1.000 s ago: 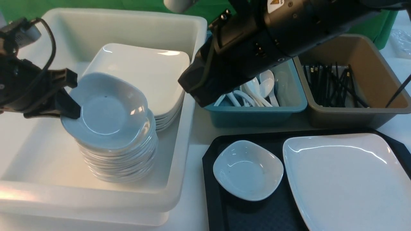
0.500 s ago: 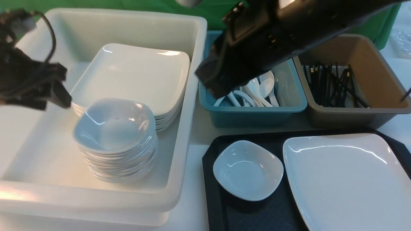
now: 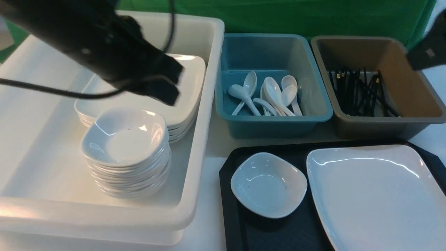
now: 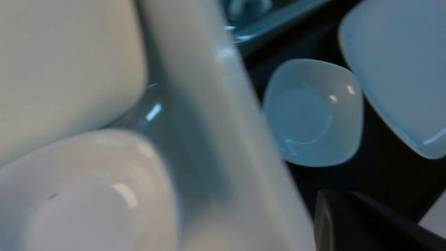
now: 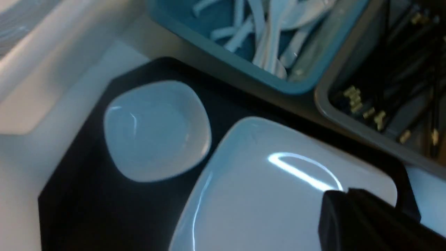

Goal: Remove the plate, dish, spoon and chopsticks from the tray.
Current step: Use the left arm to put the small plate into the large storage box on the left, then use the left arm to grab a small plate from the dinner plate

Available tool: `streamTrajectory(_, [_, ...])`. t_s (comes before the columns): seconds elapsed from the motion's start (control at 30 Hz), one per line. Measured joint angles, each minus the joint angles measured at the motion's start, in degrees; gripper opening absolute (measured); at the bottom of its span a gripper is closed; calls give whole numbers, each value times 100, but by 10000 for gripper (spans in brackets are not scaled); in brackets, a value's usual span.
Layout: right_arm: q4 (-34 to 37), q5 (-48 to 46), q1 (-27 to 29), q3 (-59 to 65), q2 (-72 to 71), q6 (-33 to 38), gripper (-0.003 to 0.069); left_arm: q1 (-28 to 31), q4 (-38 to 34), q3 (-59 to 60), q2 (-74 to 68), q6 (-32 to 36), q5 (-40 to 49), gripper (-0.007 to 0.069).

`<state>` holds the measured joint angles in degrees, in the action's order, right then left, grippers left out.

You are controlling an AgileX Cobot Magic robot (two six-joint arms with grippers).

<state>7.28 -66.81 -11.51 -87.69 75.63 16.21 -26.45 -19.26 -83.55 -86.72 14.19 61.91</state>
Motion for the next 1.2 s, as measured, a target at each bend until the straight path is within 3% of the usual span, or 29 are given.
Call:
streamTrajectory(0.2, [12,130,597,1650,-707,-82,52,-1704,652,0,-904,-161,-1149,9])
streamTrajectory(0.33, [49,474,624,2596,-1189,-161,52,-2415,1437,0,-1635,-479,-1564,80])
streamTrajectory(0.43, [68,706,624,2933,-1477,-165,52,-2618,1926,0,-2047,-649,-1588,156])
streamTrajectory(0.47, [68,794,624,3036,-1608,-165,52,-2693,2114,0,-2290,-709,-1600,232])
streamTrajectory(0.6, [91,930,624,3067,-1787,-165,52,-2715,2288,0,-2760,-739,-1680,402])
streamTrajectory(0.7, [120,963,624,3071,-1803,-165,52,-2715,2398,0,-2944,-758,-1792,496])
streamTrajectory(0.8, [194,973,624,3078,-1803,-165,52,-2715,2490,0,-3072,-758,-1925,538])
streamTrajectory(0.93, [293,1019,624,3085,-1803,-165,52,-2715,2619,-5,-3179,-776,-2002,529])
streamTrajectory(1.0, [314,1056,624,3085,-1803,-165,52,-2715,2749,-5,-3225,-884,-2009,481])
streamTrajectory(1.1, [333,1078,624,3085,-1803,-165,52,-2715,2824,-5,-3233,-1012,-2015,372])
streamTrajectory(1.13, [353,1078,624,3085,-1803,-165,52,-2715,2877,-11,-3233,-1025,-2015,293])
streamTrajectory(1.2, [400,1079,624,3085,-1803,-165,52,-2728,2968,-30,-3194,-997,-2055,217])
